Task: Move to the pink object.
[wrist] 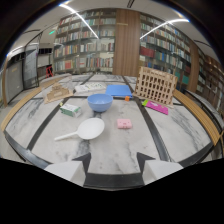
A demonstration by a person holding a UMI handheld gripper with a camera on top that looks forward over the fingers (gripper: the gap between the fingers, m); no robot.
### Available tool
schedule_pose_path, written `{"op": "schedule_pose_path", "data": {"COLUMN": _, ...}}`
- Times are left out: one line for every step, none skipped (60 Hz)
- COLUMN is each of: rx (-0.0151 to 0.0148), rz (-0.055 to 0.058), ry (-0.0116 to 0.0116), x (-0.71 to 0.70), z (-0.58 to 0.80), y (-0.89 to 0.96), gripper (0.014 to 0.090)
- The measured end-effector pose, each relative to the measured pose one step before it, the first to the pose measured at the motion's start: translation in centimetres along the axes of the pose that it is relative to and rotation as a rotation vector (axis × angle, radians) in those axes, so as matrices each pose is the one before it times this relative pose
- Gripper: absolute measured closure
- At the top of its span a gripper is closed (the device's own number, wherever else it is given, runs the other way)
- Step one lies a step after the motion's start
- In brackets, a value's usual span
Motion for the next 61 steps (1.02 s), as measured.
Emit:
{"op": "schedule_pose_path", "data": {"rx": 0.00110, "rz": -0.0004, "ry": 0.00336, "x": 0.372, "z": 0.373, "y": -0.072, "gripper": 0.0188}}
{"op": "schedule_pose_path", "data": {"rx": 0.00099, "rz": -0.0006, "ry": 0.00458, "x": 0.372, "z": 0.377, "y": -0.154, "gripper": 0.0186}}
{"op": "schedule_pose_path", "data": {"rx": 0.00117, "rz": -0.0014, "ry": 0.00528, "x": 0.411, "z": 0.419, "y": -0.160, "gripper": 0.0188}}
{"op": "schedule_pose_path", "data": {"rx": 0.00071, "rz": -0.0032, "ry": 0.00471, "x": 0.405, "z": 0.450, "y": -0.173, "gripper": 0.0186}}
{"op": "schedule_pose_path", "data": {"rx": 0.00031, "rz": -0.0050, "ry": 0.00376, "x": 0.440, "z": 0.508, "y": -0.153, "gripper": 0.0188}}
{"op": "schedule_pose_path", "data": {"rx": 0.00003, "rz": -0.0053, "ry": 0.00346, "x": 0.373, "z": 0.523, "y": -0.145, "gripper": 0.0187}}
{"op": "schedule_pose_path", "data": {"rx": 0.00087, "rz": -0.0055, "ry": 0.00266, "x": 0.341, "z": 0.560, "y": -0.152, "gripper": 0.0186}}
{"op": "schedule_pose_path", "data": {"rx": 0.00199, "rz": -0.0048, "ry": 0.00151, "x": 0.297, "z": 0.584, "y": -0.212, "gripper": 0.0184}}
{"op": "schedule_pose_path", "data": {"rx": 0.00202, "rz": -0.0042, "ry": 0.00070, "x": 0.291, "z": 0.623, "y": -0.197, "gripper": 0.0186}}
{"op": "schedule_pose_path", "data": {"rx": 0.00096, "rz": -0.0024, "ry": -0.00060, "x": 0.252, "z": 0.745, "y": -0.168, "gripper": 0.0186}}
{"op": "schedule_pose_path", "data": {"rx": -0.00051, "rz": -0.0020, "ry": -0.00183, "x": 0.213, "z": 0.679, "y": -0.117, "gripper": 0.0185}}
{"op": "schedule_pose_path", "data": {"rx": -0.00261, "rz": -0.0005, "ry": -0.00157, "x": 0.185, "z": 0.604, "y": -0.153, "gripper": 0.0188}}
{"op": "schedule_pose_path", "data": {"rx": -0.00234, "rz": -0.0002, "ry": -0.00047, "x": 0.225, "z": 0.762, "y": -0.117, "gripper": 0.0188}}
{"op": "schedule_pose_path", "data": {"rx": -0.00312, "rz": 0.0030, "ry": -0.00118, "x": 0.179, "z": 0.669, "y": -0.123, "gripper": 0.0185}}
{"op": "schedule_pose_path", "data": {"rx": -0.00377, "rz": 0.0052, "ry": -0.00290, "x": 0.071, "z": 0.609, "y": -0.170, "gripper": 0.0185}}
{"op": "schedule_pose_path", "data": {"rx": -0.00241, "rz": 0.0038, "ry": -0.00380, "x": 0.072, "z": 0.739, "y": -0.110, "gripper": 0.0186}}
{"op": "schedule_pose_path", "data": {"rx": -0.00292, "rz": 0.0037, "ry": -0.00339, "x": 0.062, "z": 0.657, "y": -0.120, "gripper": 0.0186}}
{"op": "schedule_pose_path", "data": {"rx": -0.00339, "rz": 0.0033, "ry": -0.00101, "x": 0.129, "z": 0.620, "y": -0.103, "gripper": 0.0185}}
{"op": "schedule_pose_path", "data": {"rx": -0.00297, "rz": 0.0038, "ry": -0.00068, "x": 0.107, "z": 0.603, "y": -0.108, "gripper": 0.0186}}
{"op": "schedule_pose_path", "data": {"rx": -0.00223, "rz": 0.0048, "ry": -0.00113, "x": 0.096, "z": 0.579, "y": -0.148, "gripper": 0.0186}}
{"op": "schedule_pose_path", "data": {"rx": -0.00126, "rz": 0.0051, "ry": -0.00175, "x": 0.034, "z": 0.481, "y": -0.148, "gripper": 0.0189}}
{"op": "schedule_pose_path", "data": {"rx": -0.00005, "rz": 0.0059, "ry": -0.00108, "x": 0.122, "z": 0.452, "y": -0.142, "gripper": 0.0188}}
{"op": "schedule_pose_path", "data": {"rx": -0.00044, "rz": 0.0070, "ry": 0.00115, "x": 0.141, "z": 0.473, "y": -0.176, "gripper": 0.0189}}
{"op": "schedule_pose_path", "data": {"rx": -0.00193, "rz": 0.0071, "ry": 0.00182, "x": 0.133, "z": 0.455, "y": -0.132, "gripper": 0.0188}}
{"op": "schedule_pose_path", "data": {"rx": -0.00305, "rz": 0.0071, "ry": 0.00112, "x": 0.073, "z": 0.432, "y": -0.115, "gripper": 0.0188}}
{"op": "schedule_pose_path", "data": {"rx": -0.00329, "rz": 0.0068, "ry": -0.00116, "x": 0.019, "z": 0.398, "y": -0.095, "gripper": 0.0186}}
{"op": "schedule_pose_path", "data": {"rx": -0.00163, "rz": 0.0055, "ry": -0.00163, "x": -0.051, "z": 0.590, "y": -0.083, "gripper": 0.0185}}
{"op": "schedule_pose_path", "data": {"rx": -0.00257, "rz": 0.0059, "ry": -0.00370, "x": -0.041, "z": 0.331, "y": -0.105, "gripper": 0.0190}}
{"op": "schedule_pose_path", "data": {"rx": -0.00312, "rz": 0.0053, "ry": -0.00320, "x": -0.015, "z": 0.281, "y": -0.055, "gripper": 0.0193}}
{"op": "schedule_pose_path", "data": {"rx": -0.00424, "rz": 0.0039, "ry": -0.00243, "x": -0.053, "z": 0.236, "y": -0.069, "gripper": 0.0191}}
{"op": "schedule_pose_path", "data": {"rx": -0.00366, "rz": 0.0024, "ry": -0.00097, "x": 0.014, "z": 0.238, "y": -0.042, "gripper": 0.0189}}
{"op": "schedule_pose_path", "data": {"rx": -0.00197, "rz": 0.0017, "ry": 0.00042, "x": 0.045, "z": 0.231, "y": -0.072, "gripper": 0.0187}}
{"op": "schedule_pose_path", "data": {"rx": -0.00027, "rz": 0.0013, "ry": 0.00083, "x": 0.073, "z": 0.204, "y": -0.076, "gripper": 0.0186}}
{"op": "schedule_pose_path", "data": {"rx": 0.00050, "rz": 0.0006, "ry": 0.00123, "x": 0.080, "z": 0.211, "y": -0.098, "gripper": 0.0187}}
{"op": "schedule_pose_path", "data": {"rx": -0.00019, "rz": -0.0007, "ry": 0.00200, "x": 0.103, "z": 0.168, "y": -0.072, "gripper": 0.0187}}
{"op": "schedule_pose_path", "data": {"rx": -0.00048, "rz": -0.0023, "ry": 0.00306, "x": 0.122, "z": 0.168, "y": -0.040, "gripper": 0.0186}}
{"op": "schedule_pose_path", "data": {"rx": -0.00073, "rz": -0.0022, "ry": 0.00278, "x": 0.109, "z": 0.152, "y": -0.016, "gripper": 0.0188}}
{"op": "schedule_pose_path", "data": {"rx": -0.00100, "rz": -0.0010, "ry": 0.00195, "x": 0.093, "z": 0.140, "y": -0.009, "gripper": 0.0187}}
{"op": "schedule_pose_path", "data": {"rx": -0.00110, "rz": 0.0003, "ry": 0.00008, "x": 0.111, "z": 0.152, "y": 0.016, "gripper": 0.0188}}
{"op": "schedule_pose_path", "data": {"rx": -0.00069, "rz": -0.0001, "ry": -0.00040, "x": 0.017, "z": 0.088, "y": 0.017, "gripper": 0.0189}}
{"op": "schedule_pose_path", "data": {"rx": -0.00050, "rz": -0.0006, "ry": -0.00088, "x": 0.005, "z": 0.091, "y": -0.003, "gripper": 0.0188}}
{"op": "schedule_pose_path", "data": {"rx": -0.00094, "rz": -0.0007, "ry": -0.00116, "x": 0.023, "z": 0.101, "y": -0.009, "gripper": 0.0188}}
{"op": "schedule_pose_path", "data": {"rx": -0.00031, "rz": -0.0005, "ry": -0.00065, "x": 0.020, "z": 0.064, "y": 0.017, "gripper": 0.0189}}
{"op": "schedule_pose_path", "data": {"rx": -0.00044, "rz": -0.0002, "ry": 0.00004, "x": 0.036, "z": 0.049, "y": 0.004, "gripper": 0.0190}}
{"op": "schedule_pose_path", "data": {"rx": -0.00058, "rz": -0.0004, "ry": -0.00027, "x": 0.020, "z": 0.050, "y": 0.001, "gripper": 0.0190}}
{"op": "schedule_pose_path", "data": {"rx": -0.00108, "rz": -0.0010, "ry": -0.00056, "x": 0.022, "z": 0.040, "y": 0.013, "gripper": 0.0190}}
{"op": "schedule_pose_path", "data": {"rx": -0.00120, "rz": -0.0007, "ry": -0.00055, "x": 0.002, "z": 0.023, "y": 0.017, "gripper": 0.0191}}
{"op": "schedule_pose_path", "data": {"rx": -0.00085, "rz": 0.0002, "ry": -0.00137, "x": 0.011, "z": 0.026, "y": 0.016, "gripper": 0.0190}}
{"op": "schedule_pose_path", "data": {"rx": -0.00083, "rz": 0.0003, "ry": -0.00146, "x": -0.004, "z": 0.008, "y": 0.024, "gripper": 0.0189}}
{"op": "schedule_pose_path", "data": {"rx": -0.00080, "rz": 0.0002, "ry": -0.00125, "x": 0.022, "z": -0.004, "y": 0.034, "gripper": 0.0188}}
{"op": "schedule_pose_path", "data": {"rx": -0.00178, "rz": -0.0004, "ry": 0.00042, "x": 0.024, "z": -0.018, "y": 0.044, "gripper": 0.0188}}
{"op": "schedule_pose_path", "data": {"rx": -0.00145, "rz": -0.0008, "ry": 0.00071, "x": 0.024, "z": 0.018, "y": 0.064, "gripper": 0.0189}}
{"op": "schedule_pose_path", "data": {"rx": -0.00141, "rz": -0.0013, "ry": 0.00059, "x": 0.015, "z": 0.003, "y": 0.055, "gripper": 0.0190}}
{"op": "schedule_pose_path", "data": {"rx": -0.00136, "rz": -0.0014, "ry": 0.00061, "x": 0.032, "z": 0.017, "y": 0.058, "gripper": 0.0190}}
{"op": "schedule_pose_path", "data": {"rx": -0.00111, "rz": -0.0009, "ry": 0.00064, "x": 0.049, "z": 0.020, "y": 0.047, "gripper": 0.0189}}
{"op": "schedule_pose_path", "data": {"rx": -0.00050, "rz": -0.0004, "ry": 0.00061, "x": 0.036, "z": 0.023, "y": 0.052, "gripper": 0.0188}}
{"op": "schedule_pose_path", "data": {"rx": -0.00038, "rz": 0.0001, "ry": 0.00006, "x": 0.033, "z": -0.002, "y": 0.040, "gripper": 0.0189}}
{"op": "schedule_pose_path", "data": {"rx": 0.00020, "rz": 0.0002, "ry": -0.00047, "x": 0.020, "z": 0.002, "y": 0.019, "gripper": 0.0187}}
{"op": "schedule_pose_path", "data": {"rx": 0.00040, "rz": 0.0005, "ry": -0.00063, "x": 0.004, "z": 0.004, "y": 0.003, "gripper": 0.0184}}
{"op": "schedule_pose_path", "data": {"rx": -0.00040, "rz": 0.0013, "ry": -0.00034, "x": -0.009, "z": -0.016, "y": 0.001, "gripper": 0.0186}}
{"op": "schedule_pose_path", "data": {"rx": -0.00020, "rz": 0.0011, "ry": -0.00007, "x": 0.007, "z": -0.002, "y": -0.004, "gripper": 0.0187}}
